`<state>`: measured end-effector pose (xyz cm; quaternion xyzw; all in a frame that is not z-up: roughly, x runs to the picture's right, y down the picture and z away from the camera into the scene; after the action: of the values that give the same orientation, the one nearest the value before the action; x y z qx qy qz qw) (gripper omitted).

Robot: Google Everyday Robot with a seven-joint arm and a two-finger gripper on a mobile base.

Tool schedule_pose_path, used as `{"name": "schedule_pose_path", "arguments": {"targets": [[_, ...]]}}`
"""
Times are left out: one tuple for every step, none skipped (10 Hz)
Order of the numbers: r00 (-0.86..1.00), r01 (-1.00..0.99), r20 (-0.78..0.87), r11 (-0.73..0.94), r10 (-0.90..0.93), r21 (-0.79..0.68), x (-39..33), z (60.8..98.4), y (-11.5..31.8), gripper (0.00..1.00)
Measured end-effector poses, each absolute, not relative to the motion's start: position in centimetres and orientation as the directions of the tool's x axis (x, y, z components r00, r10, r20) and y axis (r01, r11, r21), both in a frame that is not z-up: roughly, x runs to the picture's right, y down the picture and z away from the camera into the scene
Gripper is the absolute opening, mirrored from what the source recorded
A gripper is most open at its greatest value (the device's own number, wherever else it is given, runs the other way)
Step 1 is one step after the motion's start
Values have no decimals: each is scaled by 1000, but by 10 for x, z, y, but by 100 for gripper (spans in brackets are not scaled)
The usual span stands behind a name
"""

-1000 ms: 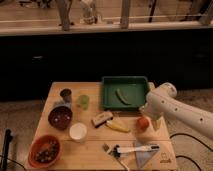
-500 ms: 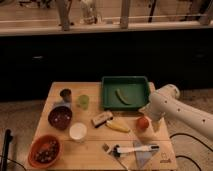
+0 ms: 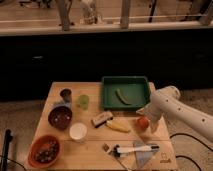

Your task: Place apple in paper cup

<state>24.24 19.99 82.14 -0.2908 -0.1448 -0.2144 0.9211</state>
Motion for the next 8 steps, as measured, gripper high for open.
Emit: {"name": "schedule_pose_path", "arguments": {"targets": [[864,483,400,734,-308,-478,242,823,202,80],[856,495,415,723,-309,-482,236,826,205,80],[853,498,421,720,-308,-483,233,828,207,79],[852,500,422,717,-308,-486,233,829,211,73],[851,502,424,716,-310,-485,233,829,213,61],[848,507,426,715,-314,-482,231,830,213,50],[845,512,429,714,-319,-478,229,831,213,42],[842,516,432,714,-323,-473,229,830,213,33]]}}
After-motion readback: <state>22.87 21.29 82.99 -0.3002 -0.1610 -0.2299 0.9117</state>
